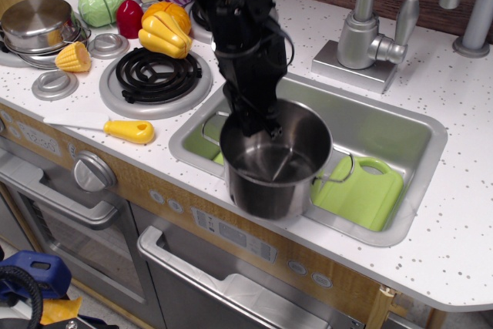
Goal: Put pot in sink
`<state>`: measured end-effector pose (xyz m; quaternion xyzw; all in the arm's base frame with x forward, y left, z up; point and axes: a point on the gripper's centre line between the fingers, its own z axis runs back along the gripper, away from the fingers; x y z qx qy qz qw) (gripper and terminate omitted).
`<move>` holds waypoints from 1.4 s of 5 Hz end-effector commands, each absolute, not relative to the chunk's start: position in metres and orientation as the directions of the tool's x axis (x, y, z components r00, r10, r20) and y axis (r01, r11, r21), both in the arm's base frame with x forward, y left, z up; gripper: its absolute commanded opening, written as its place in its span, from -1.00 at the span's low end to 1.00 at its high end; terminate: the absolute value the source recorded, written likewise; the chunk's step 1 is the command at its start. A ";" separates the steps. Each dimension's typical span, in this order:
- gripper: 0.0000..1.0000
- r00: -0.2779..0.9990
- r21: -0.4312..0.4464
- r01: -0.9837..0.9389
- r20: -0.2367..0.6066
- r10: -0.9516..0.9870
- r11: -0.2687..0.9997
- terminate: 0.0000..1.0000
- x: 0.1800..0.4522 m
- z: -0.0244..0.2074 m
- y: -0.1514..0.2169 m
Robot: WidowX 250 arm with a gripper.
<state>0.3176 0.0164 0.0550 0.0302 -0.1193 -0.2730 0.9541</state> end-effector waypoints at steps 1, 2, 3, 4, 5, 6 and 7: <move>-1.00 0.794 0.213 0.515 0.248 -0.556 0.830 -1.00 0.361 0.081 0.027; -1.00 0.759 0.215 0.541 0.292 -0.582 0.813 -1.00 0.378 0.061 0.031; -1.00 0.742 0.197 0.560 0.314 -0.593 0.805 -1.00 0.380 0.044 0.031; 1.00 0.721 0.171 0.577 0.352 -0.597 0.799 -1.00 0.383 0.024 0.030; 1.00 0.707 0.150 0.576 0.402 -0.582 0.803 -1.00 0.386 0.010 0.030; 1.00 0.726 0.118 0.549 0.423 -0.543 0.827 -1.00 0.385 0.005 0.025; 1.00 0.726 0.118 0.549 0.423 -0.543 0.827 1.00 0.385 0.005 0.025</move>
